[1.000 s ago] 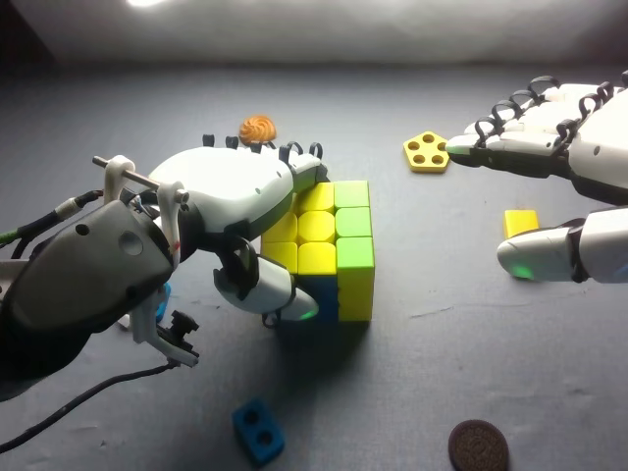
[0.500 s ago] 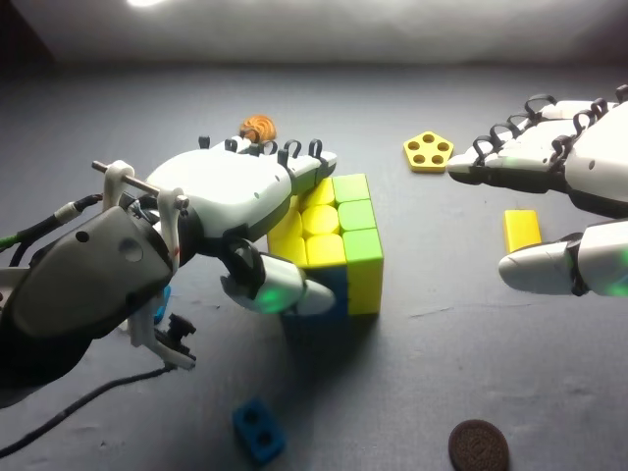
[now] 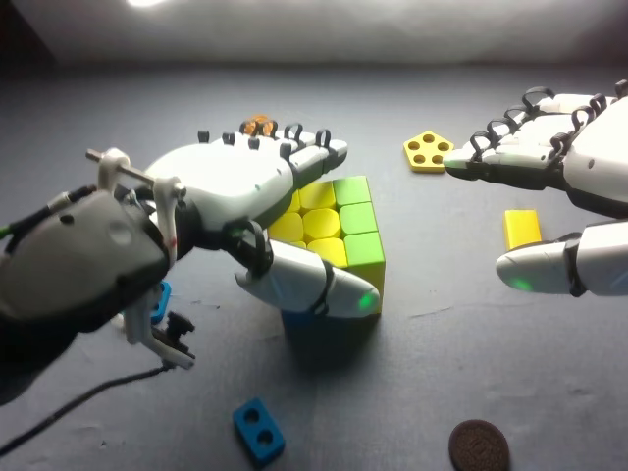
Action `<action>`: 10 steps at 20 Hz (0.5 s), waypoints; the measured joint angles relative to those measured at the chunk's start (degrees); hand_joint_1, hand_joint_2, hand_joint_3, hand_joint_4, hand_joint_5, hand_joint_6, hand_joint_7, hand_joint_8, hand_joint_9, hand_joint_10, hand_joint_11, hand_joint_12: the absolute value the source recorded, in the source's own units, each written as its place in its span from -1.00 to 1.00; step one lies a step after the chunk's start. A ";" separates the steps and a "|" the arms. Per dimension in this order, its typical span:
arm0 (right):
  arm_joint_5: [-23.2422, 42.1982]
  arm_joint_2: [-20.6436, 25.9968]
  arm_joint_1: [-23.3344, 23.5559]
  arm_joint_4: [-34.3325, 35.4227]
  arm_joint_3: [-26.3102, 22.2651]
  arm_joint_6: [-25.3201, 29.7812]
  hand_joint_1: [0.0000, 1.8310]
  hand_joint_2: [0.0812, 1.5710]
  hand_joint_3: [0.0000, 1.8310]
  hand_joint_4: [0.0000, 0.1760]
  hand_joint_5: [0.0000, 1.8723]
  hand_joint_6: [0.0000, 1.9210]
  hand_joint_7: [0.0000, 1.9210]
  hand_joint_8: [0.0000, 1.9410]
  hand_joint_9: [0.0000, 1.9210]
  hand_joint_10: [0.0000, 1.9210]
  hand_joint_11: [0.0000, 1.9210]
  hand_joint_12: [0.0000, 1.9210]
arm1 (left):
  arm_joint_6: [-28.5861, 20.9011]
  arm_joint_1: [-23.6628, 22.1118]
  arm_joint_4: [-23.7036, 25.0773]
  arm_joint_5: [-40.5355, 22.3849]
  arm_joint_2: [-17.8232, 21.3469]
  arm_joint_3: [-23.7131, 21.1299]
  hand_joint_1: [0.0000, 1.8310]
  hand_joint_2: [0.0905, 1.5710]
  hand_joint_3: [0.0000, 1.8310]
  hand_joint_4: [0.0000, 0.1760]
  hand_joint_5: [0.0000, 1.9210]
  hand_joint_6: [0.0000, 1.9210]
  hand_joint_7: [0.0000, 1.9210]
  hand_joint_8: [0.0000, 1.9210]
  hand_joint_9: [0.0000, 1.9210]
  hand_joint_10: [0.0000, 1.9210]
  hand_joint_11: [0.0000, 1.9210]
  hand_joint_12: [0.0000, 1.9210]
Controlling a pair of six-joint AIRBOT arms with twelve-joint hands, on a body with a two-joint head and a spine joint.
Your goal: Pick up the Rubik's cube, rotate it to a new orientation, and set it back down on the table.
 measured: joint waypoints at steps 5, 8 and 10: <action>3.43 -0.11 -1.95 -1.46 0.00 -0.15 -0.95 0.56 -1.00 -1.00 -0.91 -1.00 -0.87 -1.00 -0.84 -0.98 -1.00 -0.49 | 8.00 -6.75 -6.49 3.34 2.36 -1.36 -0.65 -0.03 -1.00 0.09 -1.00 -1.00 -1.00 -1.00 -1.00 -1.00 -1.00 -0.70; 0.28 -0.55 -1.95 -1.46 0.00 0.09 -0.97 0.56 -1.00 -1.00 -0.89 -0.99 -0.81 -0.98 -0.77 -0.96 -1.00 -0.25 | 17.81 -11.85 -15.74 4.63 3.43 -2.67 -0.84 0.21 -0.97 -0.11 -1.00 -1.00 -0.97 -1.00 -0.96 -0.99 -1.00 -0.74; -1.51 -0.81 -1.95 -1.46 0.00 0.13 -1.00 0.56 -1.00 -1.00 -0.78 -0.95 -0.67 -0.95 -0.64 -0.89 -1.00 0.06 | 22.97 -14.84 -19.93 6.05 4.26 -2.78 -0.98 0.39 -0.99 -0.45 -0.94 -0.99 -0.75 -0.98 -0.77 -0.95 -1.00 -0.42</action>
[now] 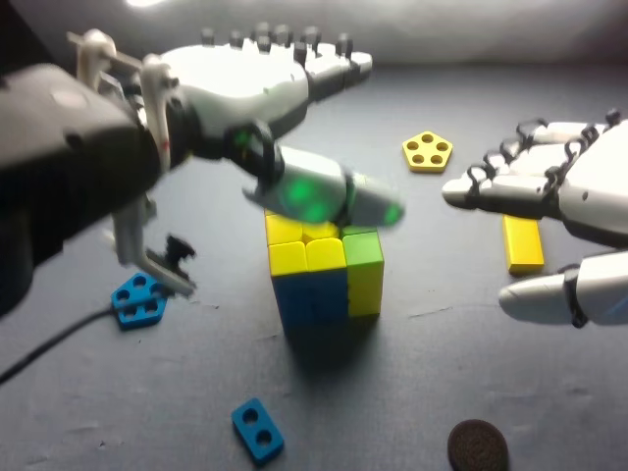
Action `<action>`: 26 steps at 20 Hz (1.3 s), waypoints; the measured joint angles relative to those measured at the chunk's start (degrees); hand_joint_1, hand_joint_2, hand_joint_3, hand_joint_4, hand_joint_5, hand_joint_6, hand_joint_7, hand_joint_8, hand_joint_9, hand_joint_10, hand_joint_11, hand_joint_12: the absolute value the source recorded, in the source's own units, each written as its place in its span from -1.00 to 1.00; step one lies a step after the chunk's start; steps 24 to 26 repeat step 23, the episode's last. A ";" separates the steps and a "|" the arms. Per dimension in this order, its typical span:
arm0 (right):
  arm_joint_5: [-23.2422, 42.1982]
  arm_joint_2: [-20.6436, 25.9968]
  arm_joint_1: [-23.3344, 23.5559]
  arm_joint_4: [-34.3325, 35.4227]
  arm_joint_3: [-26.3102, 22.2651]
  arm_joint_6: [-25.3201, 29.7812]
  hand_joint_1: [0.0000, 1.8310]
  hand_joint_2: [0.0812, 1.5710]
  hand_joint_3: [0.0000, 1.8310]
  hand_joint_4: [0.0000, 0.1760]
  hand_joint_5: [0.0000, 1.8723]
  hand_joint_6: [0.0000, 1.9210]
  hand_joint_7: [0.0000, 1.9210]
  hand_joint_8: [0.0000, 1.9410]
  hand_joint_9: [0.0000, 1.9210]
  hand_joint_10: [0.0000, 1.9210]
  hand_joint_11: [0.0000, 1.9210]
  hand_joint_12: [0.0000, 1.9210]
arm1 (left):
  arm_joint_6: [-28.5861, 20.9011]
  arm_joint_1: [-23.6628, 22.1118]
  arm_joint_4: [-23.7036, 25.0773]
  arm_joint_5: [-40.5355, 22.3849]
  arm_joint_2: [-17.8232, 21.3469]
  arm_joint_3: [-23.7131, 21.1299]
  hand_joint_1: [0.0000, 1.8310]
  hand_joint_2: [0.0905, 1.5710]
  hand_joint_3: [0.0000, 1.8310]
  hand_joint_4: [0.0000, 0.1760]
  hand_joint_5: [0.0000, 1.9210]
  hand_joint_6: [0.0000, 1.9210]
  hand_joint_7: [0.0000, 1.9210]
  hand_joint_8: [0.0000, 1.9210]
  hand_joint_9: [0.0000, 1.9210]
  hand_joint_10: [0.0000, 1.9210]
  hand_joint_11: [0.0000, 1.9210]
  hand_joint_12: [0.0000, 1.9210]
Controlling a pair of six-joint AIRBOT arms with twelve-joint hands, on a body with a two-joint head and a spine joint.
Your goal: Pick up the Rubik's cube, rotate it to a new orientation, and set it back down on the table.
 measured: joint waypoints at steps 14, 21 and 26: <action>-2.67 -0.04 0.31 0.00 0.00 0.68 -0.99 0.66 -1.00 -1.00 -0.14 0.48 0.00 0.55 -0.06 0.85 -0.10 1.00 | 19.65 -7.63 -16.24 3.91 6.43 -2.69 -1.00 0.72 -1.00 -1.00 -0.16 0.24 -0.04 0.50 -0.11 0.76 -0.38 1.00; -2.75 -0.04 0.24 0.00 0.00 0.66 -1.00 0.67 -1.00 -1.00 -0.20 0.53 -0.04 0.58 -0.08 0.86 -0.11 1.00 | 19.67 -7.80 -16.50 4.24 6.43 -3.43 -1.00 0.72 -1.00 -1.00 -0.22 0.34 -0.06 0.57 -0.10 0.79 -0.37 0.99; -2.69 -0.04 0.24 0.00 0.00 0.68 -0.98 0.66 -1.00 -1.00 -0.22 0.53 -0.06 0.59 -0.09 0.86 -0.10 1.00 | 19.67 -7.80 -16.57 4.55 6.43 -3.50 -1.00 0.72 -1.00 -1.00 -0.23 0.38 -0.07 0.58 -0.12 0.80 -0.36 1.00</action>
